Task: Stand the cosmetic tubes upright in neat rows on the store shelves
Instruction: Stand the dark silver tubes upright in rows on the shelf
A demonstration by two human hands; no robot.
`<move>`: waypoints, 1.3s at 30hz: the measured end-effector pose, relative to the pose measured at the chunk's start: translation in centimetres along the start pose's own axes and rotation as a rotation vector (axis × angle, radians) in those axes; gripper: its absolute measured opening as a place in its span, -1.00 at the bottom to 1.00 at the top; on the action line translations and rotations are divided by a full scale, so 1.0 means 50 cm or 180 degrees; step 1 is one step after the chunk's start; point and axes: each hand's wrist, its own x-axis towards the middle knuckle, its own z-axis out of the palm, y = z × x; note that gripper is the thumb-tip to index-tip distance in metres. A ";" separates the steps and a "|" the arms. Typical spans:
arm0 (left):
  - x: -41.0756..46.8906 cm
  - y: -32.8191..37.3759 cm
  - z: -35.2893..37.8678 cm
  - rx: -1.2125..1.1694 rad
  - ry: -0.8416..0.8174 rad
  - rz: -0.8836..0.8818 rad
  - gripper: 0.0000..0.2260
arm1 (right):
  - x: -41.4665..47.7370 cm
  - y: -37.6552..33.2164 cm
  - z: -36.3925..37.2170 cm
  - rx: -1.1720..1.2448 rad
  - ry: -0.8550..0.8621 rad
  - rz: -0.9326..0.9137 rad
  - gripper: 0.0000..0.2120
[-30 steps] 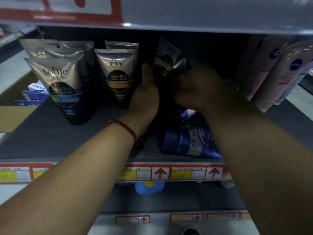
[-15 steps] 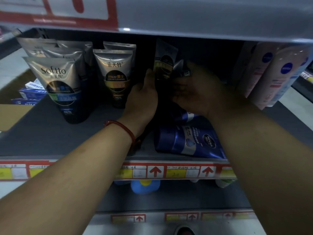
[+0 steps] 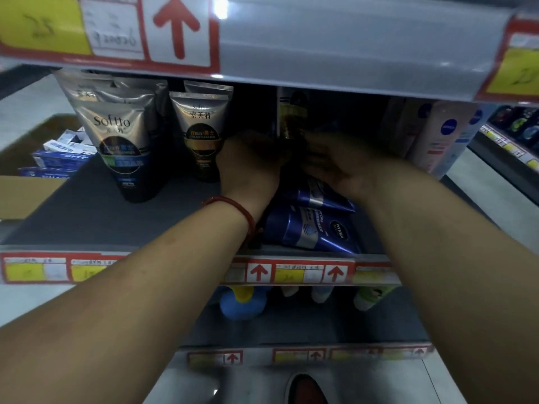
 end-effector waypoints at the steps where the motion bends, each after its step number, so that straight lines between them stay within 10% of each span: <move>1: -0.005 0.006 -0.005 -0.0139 -0.0035 -0.0018 -0.81 | -0.005 -0.001 -0.003 -0.0077 0.0097 -0.0062 -0.94; 8: -0.021 0.009 -0.077 -0.0788 -0.0458 -0.0112 -0.71 | -0.039 -0.003 0.002 -0.0521 0.0027 -0.0239 -0.73; 26: -0.024 -0.137 -0.261 0.0401 -0.0384 0.0103 -0.83 | -0.046 0.082 0.227 -0.3024 0.0122 -0.1338 -0.65; 39: -0.021 -0.157 -0.256 0.0534 -0.0921 0.0124 -0.75 | -0.021 0.094 0.235 -0.3338 0.0283 -0.1260 -0.63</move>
